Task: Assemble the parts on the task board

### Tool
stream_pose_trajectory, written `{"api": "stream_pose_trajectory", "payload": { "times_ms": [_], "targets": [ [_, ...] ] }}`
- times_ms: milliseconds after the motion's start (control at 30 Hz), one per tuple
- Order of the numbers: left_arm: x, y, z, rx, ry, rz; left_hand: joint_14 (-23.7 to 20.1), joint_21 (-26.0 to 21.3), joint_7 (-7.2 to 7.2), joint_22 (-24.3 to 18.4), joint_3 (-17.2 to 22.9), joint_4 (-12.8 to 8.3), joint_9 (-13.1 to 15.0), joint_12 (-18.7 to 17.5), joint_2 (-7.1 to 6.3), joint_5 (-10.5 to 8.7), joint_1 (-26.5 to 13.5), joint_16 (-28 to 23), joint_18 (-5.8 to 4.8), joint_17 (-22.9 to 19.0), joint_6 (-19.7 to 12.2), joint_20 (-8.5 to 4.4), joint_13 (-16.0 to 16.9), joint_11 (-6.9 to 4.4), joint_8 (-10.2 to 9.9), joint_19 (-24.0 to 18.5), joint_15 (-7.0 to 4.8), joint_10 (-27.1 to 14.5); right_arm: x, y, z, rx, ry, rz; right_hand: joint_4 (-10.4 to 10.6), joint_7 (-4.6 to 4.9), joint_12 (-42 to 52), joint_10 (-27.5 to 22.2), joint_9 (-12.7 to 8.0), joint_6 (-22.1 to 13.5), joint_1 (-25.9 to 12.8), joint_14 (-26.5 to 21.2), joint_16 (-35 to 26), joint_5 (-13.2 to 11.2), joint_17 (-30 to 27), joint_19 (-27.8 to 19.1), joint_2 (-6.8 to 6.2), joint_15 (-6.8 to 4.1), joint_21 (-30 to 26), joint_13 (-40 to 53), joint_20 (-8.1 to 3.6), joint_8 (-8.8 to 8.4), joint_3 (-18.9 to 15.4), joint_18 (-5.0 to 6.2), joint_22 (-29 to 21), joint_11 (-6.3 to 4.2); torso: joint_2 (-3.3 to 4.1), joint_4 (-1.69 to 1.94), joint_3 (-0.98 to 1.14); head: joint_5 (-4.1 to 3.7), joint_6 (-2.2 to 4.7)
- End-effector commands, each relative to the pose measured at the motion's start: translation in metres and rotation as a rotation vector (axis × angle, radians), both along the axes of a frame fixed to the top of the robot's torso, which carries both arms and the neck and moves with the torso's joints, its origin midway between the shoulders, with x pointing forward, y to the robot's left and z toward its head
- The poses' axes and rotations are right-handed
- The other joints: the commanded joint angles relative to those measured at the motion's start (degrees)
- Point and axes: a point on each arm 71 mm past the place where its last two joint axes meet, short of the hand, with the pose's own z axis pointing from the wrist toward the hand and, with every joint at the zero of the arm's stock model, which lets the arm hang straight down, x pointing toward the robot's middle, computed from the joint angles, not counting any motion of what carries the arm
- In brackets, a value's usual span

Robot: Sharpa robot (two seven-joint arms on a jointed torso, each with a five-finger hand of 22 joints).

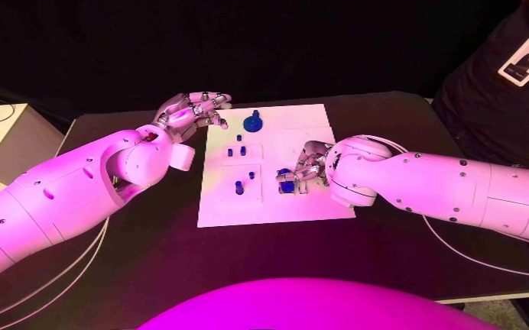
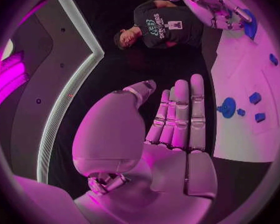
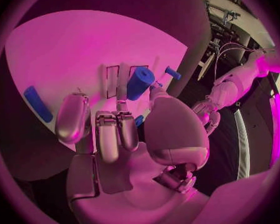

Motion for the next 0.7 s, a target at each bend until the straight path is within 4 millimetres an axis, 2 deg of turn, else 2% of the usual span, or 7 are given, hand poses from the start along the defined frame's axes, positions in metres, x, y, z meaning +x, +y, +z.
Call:
{"api": "stream_pose_trajectory", "payload": {
  "times_ms": [33, 233, 267, 300, 433, 567, 700],
  "targets": [
    [-0.001, -0.003, 0.001, -0.007, -0.006, -0.020, -0.27, -0.26, 0.06, -0.10, 0.04, 0.44, 0.02, 0.39, 0.51, 0.09, 0.17, 0.11, 0.30, 0.08, -0.48, -0.09, -0.10, 0.06, 0.16, 0.50, 0.17, -0.33, -0.001, 0.003, 0.001, 0.009, -0.011, 0.023, 0.01, 0.32, -0.27, 3.54, 0.24, 0.00, -1.22, 5.75, -0.18, -1.83, 13.66, -0.24, -0.26, -0.20, -0.40, 11.63, 0.24, -0.01, -0.51, -0.78, 0.03, -0.13, -0.04, 0.01, 0.00, -0.10, 0.01],
    [-0.001, -0.003, 0.001, -0.007, -0.006, -0.021, -0.27, -0.27, 0.07, -0.10, 0.04, 0.46, 0.03, 0.39, 0.51, 0.09, 0.18, 0.11, 0.30, 0.08, -0.48, -0.09, -0.10, 0.06, 0.17, 0.50, 0.18, -0.34, -0.003, 0.004, 0.001, 0.020, -0.017, 0.026, 0.07, 0.28, -0.37, 3.50, 0.62, 0.06, -3.29, 5.73, -0.22, -3.94, 13.58, -0.20, -0.62, -0.22, -0.53, 11.59, 0.23, 0.14, -1.20, -0.78, 0.14, -0.15, -0.02, 0.01, -0.02, -0.15, 0.01],
    [-0.001, -0.003, 0.001, -0.007, -0.006, -0.021, -0.27, -0.27, 0.07, -0.10, 0.04, 0.46, 0.03, 0.39, 0.51, 0.09, 0.18, 0.11, 0.30, 0.08, -0.48, -0.09, -0.10, 0.06, 0.17, 0.50, 0.18, -0.34, -0.003, 0.004, 0.001, 0.020, -0.020, 0.026, 0.06, 0.27, -0.32, 3.53, 0.68, 0.10, -3.62, 5.74, -0.21, -4.00, 13.60, -0.18, -0.38, -0.23, -0.48, 11.63, 0.22, 0.18, -1.34, -0.79, 0.19, -0.16, -0.03, 0.00, -0.02, -0.12, 0.01],
    [-0.001, -0.003, 0.001, -0.007, -0.006, -0.022, -0.27, -0.27, 0.07, -0.10, 0.04, 0.46, 0.03, 0.39, 0.51, 0.09, 0.18, 0.11, 0.30, 0.08, -0.48, -0.09, -0.10, 0.06, 0.17, 0.50, 0.18, -0.34, -0.003, 0.003, 0.001, 0.021, -0.023, 0.027, -0.06, 0.24, -0.36, 3.52, 0.87, 0.11, -3.80, 5.75, -0.20, -2.85, 13.63, -0.14, 1.11, -0.25, -0.51, 11.62, 0.21, 0.27, -2.05, -0.79, 0.26, -0.19, -0.04, 0.01, -0.03, -0.10, 0.01],
    [-0.001, -0.003, 0.001, -0.006, -0.006, -0.022, -0.27, -0.27, 0.07, -0.10, 0.04, 0.46, 0.03, 0.39, 0.51, 0.09, 0.18, 0.11, 0.30, 0.08, -0.48, -0.09, -0.10, 0.06, 0.17, 0.50, 0.18, -0.34, -0.005, 0.000, 0.002, 0.030, -0.033, 0.033, -0.24, 0.15, -0.37, 3.54, 1.18, 0.15, -1.41, 5.75, -0.20, -1.82, 13.63, -0.08, 2.56, -0.31, -0.55, 11.64, 0.16, 0.43, -2.31, -0.80, 0.40, -0.27, -0.01, 0.07, -0.02, -0.15, 0.01],
    [-0.001, -0.002, 0.001, -0.006, -0.006, -0.022, -0.27, -0.27, 0.07, -0.10, 0.04, 0.46, 0.03, 0.39, 0.51, 0.09, 0.18, 0.11, 0.30, 0.08, -0.48, -0.09, -0.10, 0.06, 0.17, 0.50, 0.18, -0.34, -0.009, -0.005, 0.002, 0.044, -0.038, 0.038, -0.32, 0.00, -0.14, 3.69, 1.50, 0.40, 1.29, 5.79, -0.13, -1.15, 13.80, 0.09, 2.96, -0.41, -0.21, 11.83, 0.08, 0.70, -2.75, -0.88, 0.75, -0.39, 0.00, 0.11, -0.02, 0.03, 0.01],
    [-0.001, -0.001, 0.001, -0.005, -0.006, -0.021, -0.27, -0.27, 0.07, -0.10, 0.04, 0.46, 0.03, 0.39, 0.51, 0.09, 0.18, 0.11, 0.30, 0.08, -0.48, -0.09, -0.10, 0.06, 0.17, 0.50, 0.18, -0.34, -0.015, -0.011, 0.003, 0.059, -0.041, 0.045, -0.30, -0.07, -0.06, 3.75, 1.60, 0.59, 1.70, 5.80, -0.09, -0.99, 13.88, 0.17, 2.99, -0.45, -0.01, 11.89, 0.05, 0.86, -2.91, -0.91, 0.89, -0.45, 0.00, -0.05, 0.03, 0.25, 0.01]
  ]
}}
